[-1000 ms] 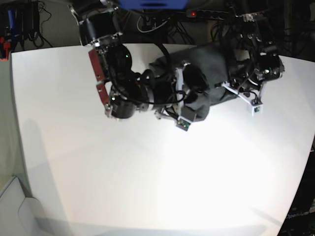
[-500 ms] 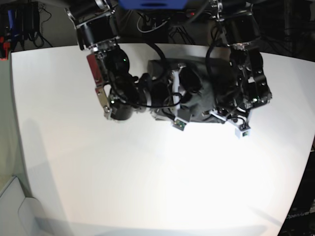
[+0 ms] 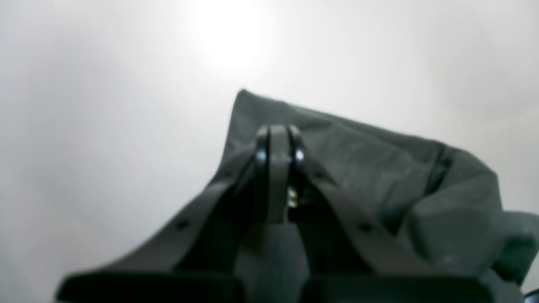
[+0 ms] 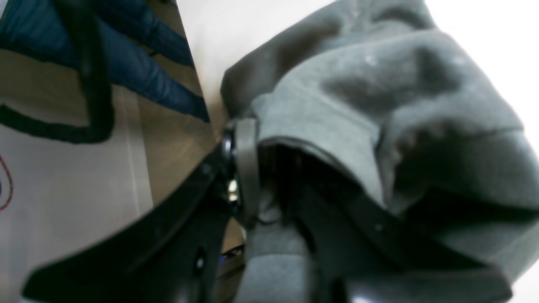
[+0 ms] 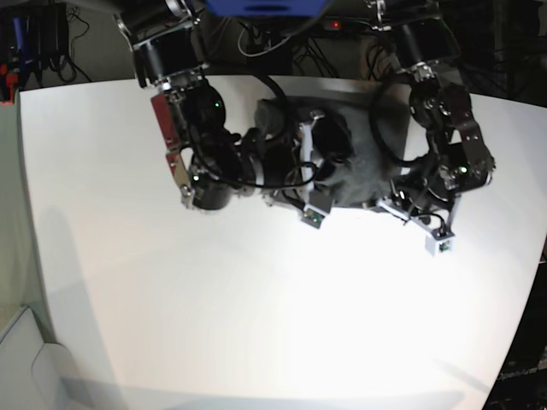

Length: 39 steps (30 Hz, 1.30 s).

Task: Layout the t-shirt on the table in an organized manner, then fold the t-shirt properly
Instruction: 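Move the left gripper onto the bundle and grasp its edge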

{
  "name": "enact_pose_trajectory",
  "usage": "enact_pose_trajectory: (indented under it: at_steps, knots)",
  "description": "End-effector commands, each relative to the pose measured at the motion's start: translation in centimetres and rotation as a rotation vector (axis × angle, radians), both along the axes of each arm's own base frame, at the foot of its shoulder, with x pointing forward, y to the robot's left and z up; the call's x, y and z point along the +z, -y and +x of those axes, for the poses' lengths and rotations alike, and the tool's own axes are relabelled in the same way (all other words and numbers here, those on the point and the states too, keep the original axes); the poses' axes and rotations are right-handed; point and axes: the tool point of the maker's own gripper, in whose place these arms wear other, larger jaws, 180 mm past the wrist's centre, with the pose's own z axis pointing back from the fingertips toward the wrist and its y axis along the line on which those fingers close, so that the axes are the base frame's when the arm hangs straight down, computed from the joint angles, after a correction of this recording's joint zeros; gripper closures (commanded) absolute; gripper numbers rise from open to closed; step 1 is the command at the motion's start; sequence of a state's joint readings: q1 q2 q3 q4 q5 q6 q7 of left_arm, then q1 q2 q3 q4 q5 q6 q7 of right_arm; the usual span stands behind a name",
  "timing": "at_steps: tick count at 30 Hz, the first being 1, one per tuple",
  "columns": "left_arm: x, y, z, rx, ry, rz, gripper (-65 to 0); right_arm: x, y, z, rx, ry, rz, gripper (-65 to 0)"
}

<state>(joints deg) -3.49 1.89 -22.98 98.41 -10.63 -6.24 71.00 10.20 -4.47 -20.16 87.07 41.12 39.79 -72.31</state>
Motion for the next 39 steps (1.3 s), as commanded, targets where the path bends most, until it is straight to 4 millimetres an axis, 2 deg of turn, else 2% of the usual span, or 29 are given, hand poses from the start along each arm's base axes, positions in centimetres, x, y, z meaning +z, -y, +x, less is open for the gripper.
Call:
enact_pose_trajectory:
  at_steps: [1, 4, 8, 10, 13, 16, 24, 27, 34, 39]
  knots:
    - [0.2, -1.7, -0.6, 0.031, -0.003, 0.027, 0.0, 2.3, -0.9, 1.1, -0.002, 0.048, 0.066, -10.2]
    - [-1.3, -4.3, -2.7, 0.092, -0.057, 0.043, 0.0, 2.8, -0.9, 1.7, -0.003, 0.068, 0.068, -10.2]
    - [-3.7, -5.8, -4.5, 0.113, -0.141, 0.049, 0.0, 4.0, -1.5, 2.5, 0.001, 0.096, 0.084, -10.2]
    - [-4.8, -5.6, -4.9, 0.108, -0.174, 0.029, 0.0, 4.5, -1.9, 2.7, 0.004, 0.103, 0.096, -10.2]
    - [-5.2, -5.4, -4.6, 0.112, -0.162, 0.019, 0.0, 5.1, -2.7, 2.7, 0.012, 0.107, 0.115, -10.2]
    - [-5.7, -4.5, -4.6, 0.115, -0.162, 0.003, 0.0, 5.1, -3.3, 2.5, 0.018, 0.091, 0.124, -10.2]
    - [-7.0, -3.7, -5.2, 0.108, -0.194, -0.026, 0.0, 3.4, -3.4, 3.0, 0.021, 0.035, 0.095, -10.4]
    - [-7.1, -2.7, -5.0, 0.074, -0.196, -0.023, 0.0, 4.0, -3.9, 3.2, 0.01, 0.048, 0.133, -10.6]
    - [-7.3, -2.4, -5.4, 0.061, -0.205, -0.02, 0.0, 5.2, -7.7, 0.3, 0.15, 0.106, 0.168, -10.6]
    - [-8.0, -2.4, -6.5, 0.062, -0.23, -0.018, 0.0, 6.2, -8.8, -0.1, 0.172, 0.133, 0.209, -10.6]
